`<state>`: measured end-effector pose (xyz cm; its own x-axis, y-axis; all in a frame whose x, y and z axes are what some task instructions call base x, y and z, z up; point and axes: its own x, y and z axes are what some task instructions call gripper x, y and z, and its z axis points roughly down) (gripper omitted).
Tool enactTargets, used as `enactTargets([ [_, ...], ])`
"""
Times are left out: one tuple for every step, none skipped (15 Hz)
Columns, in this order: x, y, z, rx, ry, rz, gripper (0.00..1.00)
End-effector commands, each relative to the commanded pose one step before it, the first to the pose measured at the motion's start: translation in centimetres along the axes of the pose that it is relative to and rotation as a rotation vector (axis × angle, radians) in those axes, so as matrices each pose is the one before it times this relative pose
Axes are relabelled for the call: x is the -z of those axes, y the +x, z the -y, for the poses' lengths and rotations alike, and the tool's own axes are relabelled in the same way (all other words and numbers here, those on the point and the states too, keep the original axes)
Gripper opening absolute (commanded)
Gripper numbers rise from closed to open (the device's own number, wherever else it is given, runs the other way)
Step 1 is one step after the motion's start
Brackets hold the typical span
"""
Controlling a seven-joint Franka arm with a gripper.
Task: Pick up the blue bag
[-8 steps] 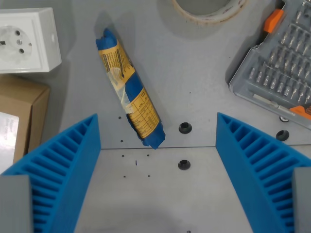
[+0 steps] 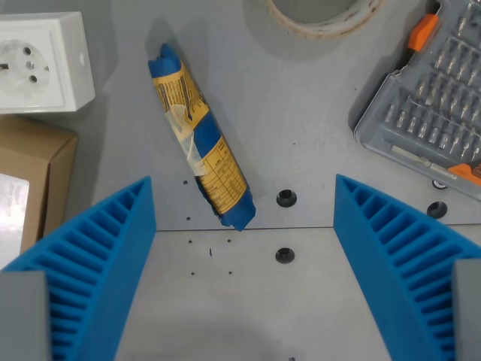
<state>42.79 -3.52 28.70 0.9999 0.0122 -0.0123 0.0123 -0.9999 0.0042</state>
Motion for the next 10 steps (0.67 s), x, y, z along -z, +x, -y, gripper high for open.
enactTargets([
  [-0.062, -0.014, 0.068, 0.0229, -0.0012, -0.0052, 1.0],
  [-0.099, -0.011, 0.031, 0.0068, -0.00044, -0.0014, 1.0],
  [-0.12, -0.013, 0.038, 0.0073, -0.00068, -0.0028, 1.0],
  [-0.137, -0.016, 0.044, 0.0078, -0.00064, -0.0041, 1.0],
  [-0.149, -0.018, 0.051, 0.0086, -0.00085, -0.006, 1.0],
  [-0.157, -0.02, 0.055, 0.0087, -0.0012, -0.0055, 1.0],
  [-0.168, -0.027, 0.055, 0.008, -0.00109, -0.0062, 1.0],
  [-0.186, -0.033, 0.057, 0.0062, -0.00115, -0.0054, 1.0],
  [-0.212, -0.04, 0.07, 0.0073, -0.00145, -0.0054, 1.0],
  [-0.24, -0.048, 0.086, 0.0082, -0.00125, -0.0056, 1.0],
])
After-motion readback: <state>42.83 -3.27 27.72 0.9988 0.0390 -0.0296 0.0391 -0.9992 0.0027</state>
